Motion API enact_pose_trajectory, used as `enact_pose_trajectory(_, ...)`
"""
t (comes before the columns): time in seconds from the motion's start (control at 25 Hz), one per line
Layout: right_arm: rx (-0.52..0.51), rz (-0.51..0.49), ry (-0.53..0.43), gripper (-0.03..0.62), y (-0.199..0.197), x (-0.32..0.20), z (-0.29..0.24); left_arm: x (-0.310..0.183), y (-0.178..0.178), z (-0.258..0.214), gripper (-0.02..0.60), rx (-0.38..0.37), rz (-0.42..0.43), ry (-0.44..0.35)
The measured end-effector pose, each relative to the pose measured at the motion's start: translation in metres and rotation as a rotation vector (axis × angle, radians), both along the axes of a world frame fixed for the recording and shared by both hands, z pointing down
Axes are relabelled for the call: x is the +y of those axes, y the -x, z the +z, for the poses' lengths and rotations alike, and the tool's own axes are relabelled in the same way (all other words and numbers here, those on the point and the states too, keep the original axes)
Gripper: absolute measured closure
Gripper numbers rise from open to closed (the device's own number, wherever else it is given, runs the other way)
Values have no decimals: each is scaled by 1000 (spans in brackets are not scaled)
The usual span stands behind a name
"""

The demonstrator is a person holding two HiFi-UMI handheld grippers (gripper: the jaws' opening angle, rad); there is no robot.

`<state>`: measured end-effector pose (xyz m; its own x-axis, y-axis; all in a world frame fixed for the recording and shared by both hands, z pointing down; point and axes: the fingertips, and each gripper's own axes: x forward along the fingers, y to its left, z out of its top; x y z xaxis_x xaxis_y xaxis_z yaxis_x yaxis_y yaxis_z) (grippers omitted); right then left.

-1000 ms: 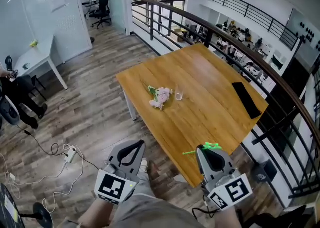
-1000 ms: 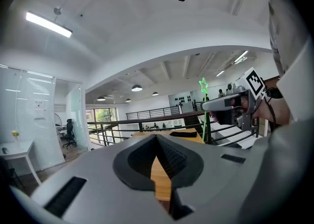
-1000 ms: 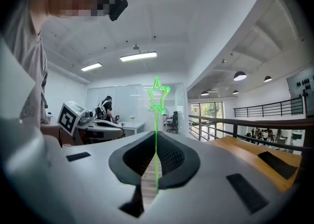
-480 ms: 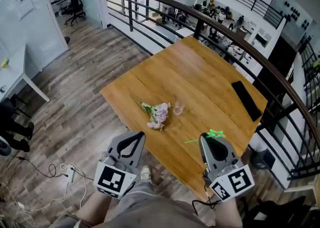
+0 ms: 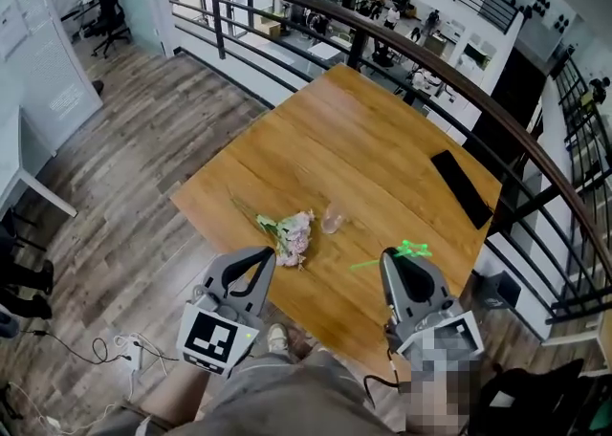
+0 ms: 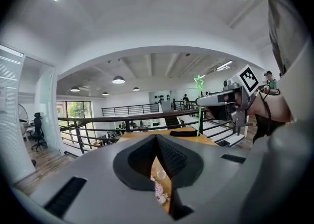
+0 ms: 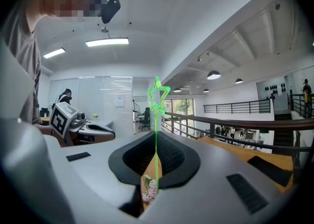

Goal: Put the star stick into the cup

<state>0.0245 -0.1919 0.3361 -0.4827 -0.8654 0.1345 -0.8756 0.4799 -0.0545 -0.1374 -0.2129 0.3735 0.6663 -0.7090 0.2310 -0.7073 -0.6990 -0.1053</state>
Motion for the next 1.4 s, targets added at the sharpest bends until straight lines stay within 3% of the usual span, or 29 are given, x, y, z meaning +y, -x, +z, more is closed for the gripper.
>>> enact_pose_trajectory(0.4,-16,-29,-20,559,-24,-41,-11,-29,-36,-16,566,42,-22,2)
enact_pose_trajectory(0.72,-17,-58,-64,559,-30,-98,-17,-76,-48,-29,566,50,-70,-48)
enact_pose_trajectory(0.96,-10,-46,-44,559,-28,-138,9,-108,-58,-12,566,-13,-52,-54)
enact_pose_trajectory(1.08,21,-24,2,559,-26,-158,42,-119,-63,12,566,-35,-38,-17)
enact_pose_trajectory(1.4,-30,-8,154,559,-17,-184,117,-127,-70,98,566,-112,-17,152)
